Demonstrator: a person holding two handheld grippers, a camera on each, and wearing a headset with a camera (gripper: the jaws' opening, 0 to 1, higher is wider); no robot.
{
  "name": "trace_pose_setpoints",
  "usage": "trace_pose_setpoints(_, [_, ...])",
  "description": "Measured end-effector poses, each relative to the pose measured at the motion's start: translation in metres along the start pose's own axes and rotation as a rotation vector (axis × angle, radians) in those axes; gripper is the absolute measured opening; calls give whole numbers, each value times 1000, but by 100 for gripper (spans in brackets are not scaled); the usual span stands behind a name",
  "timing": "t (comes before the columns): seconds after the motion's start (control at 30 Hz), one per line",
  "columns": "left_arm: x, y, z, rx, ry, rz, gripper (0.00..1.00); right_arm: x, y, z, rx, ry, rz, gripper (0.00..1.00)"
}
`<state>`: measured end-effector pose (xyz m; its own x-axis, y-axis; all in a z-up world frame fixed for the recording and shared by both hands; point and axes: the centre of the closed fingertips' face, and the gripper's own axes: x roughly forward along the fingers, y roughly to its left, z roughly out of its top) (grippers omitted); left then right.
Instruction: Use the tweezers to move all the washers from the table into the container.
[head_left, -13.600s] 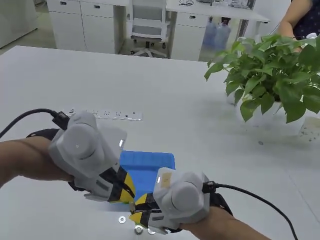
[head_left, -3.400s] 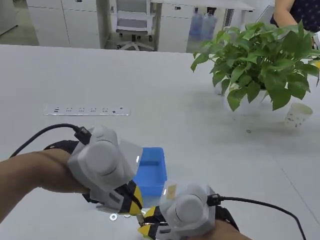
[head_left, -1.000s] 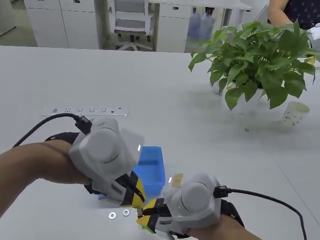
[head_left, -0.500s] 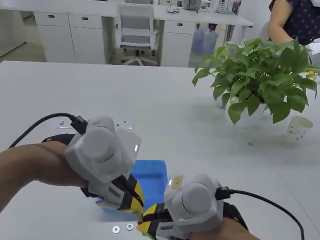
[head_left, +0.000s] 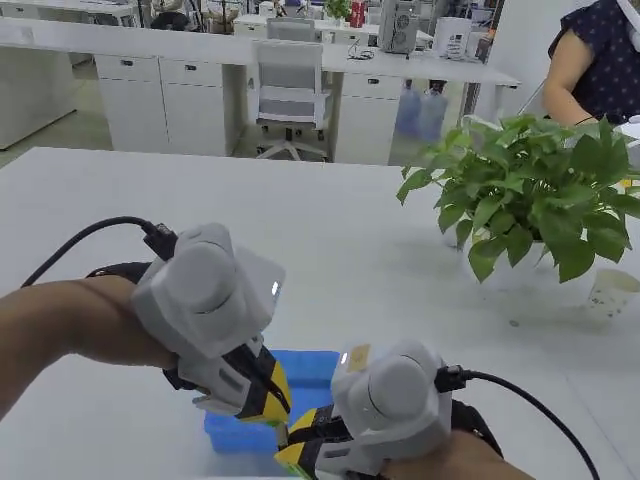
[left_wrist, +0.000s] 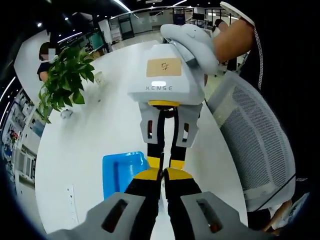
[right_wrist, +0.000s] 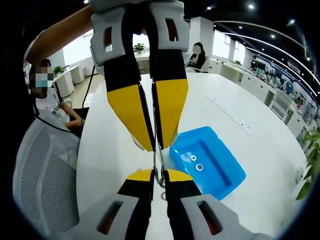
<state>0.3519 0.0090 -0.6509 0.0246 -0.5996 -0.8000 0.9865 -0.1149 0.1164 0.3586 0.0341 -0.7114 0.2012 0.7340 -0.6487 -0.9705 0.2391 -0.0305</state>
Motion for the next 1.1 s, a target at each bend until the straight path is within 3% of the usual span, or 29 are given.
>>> trace_pose_setpoints(0.37, [-10,22,2,7,-7,39,6,-3,-22,12,-23,8,-6,10])
trace_pose_setpoints(1.1, [3,56,-9,8,-9,69,6,10,-59,4,-31,13,-12,10])
